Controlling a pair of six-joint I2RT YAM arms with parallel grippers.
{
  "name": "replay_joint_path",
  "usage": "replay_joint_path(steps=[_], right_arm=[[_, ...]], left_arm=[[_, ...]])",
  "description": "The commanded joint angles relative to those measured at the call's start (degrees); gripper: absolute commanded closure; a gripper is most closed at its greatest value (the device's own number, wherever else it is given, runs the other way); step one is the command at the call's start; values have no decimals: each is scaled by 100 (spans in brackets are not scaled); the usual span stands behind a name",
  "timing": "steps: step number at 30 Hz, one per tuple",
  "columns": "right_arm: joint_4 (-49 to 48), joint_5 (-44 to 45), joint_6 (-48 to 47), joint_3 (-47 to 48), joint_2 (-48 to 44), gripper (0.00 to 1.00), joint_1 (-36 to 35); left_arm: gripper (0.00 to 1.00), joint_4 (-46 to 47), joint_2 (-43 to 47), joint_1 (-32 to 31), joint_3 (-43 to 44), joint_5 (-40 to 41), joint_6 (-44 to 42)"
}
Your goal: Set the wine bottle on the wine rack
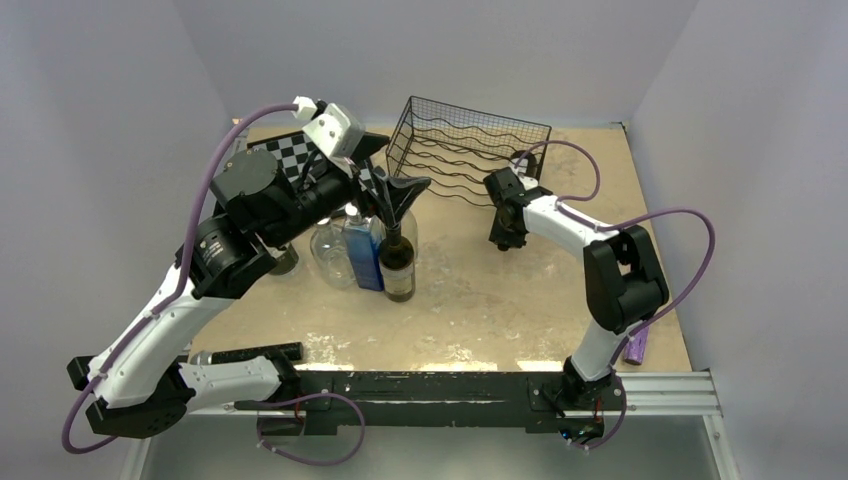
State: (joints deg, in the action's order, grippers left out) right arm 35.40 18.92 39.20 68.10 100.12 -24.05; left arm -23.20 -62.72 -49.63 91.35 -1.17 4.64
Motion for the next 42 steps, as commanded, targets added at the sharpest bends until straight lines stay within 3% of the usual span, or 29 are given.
replay_joint_path(steps=[1,2,3,26,27,32,33,37,42], right_arm=[[-22,0,61,88,131,84,7],[-16,-9,39,130,184,96,16],[5,-23,37,186,240,100,15],[230,-63,-259,984,703,100,280],[249,-64,-237,979,700,97,282],[131,20,-228,718,283,36,278],[130,37,-235,676,169,30,278],[679,20,-258,892,-234,7,270],[1040,-297,-377,899,-1000,3,274]], left_arm=[[1,246,101,-3,-16,73,-156],[1,246,108,-3,-21,73,-157],[1,246,103,-3,-12,66,-157],[1,106,97,-3,14,-79,138],[1,105,99,-5,14,-77,141],[1,97,84,-3,14,-68,129],[1,104,79,-8,14,-68,113],[1,105,75,-3,15,-51,54],[1,95,69,-3,30,34,-85]])
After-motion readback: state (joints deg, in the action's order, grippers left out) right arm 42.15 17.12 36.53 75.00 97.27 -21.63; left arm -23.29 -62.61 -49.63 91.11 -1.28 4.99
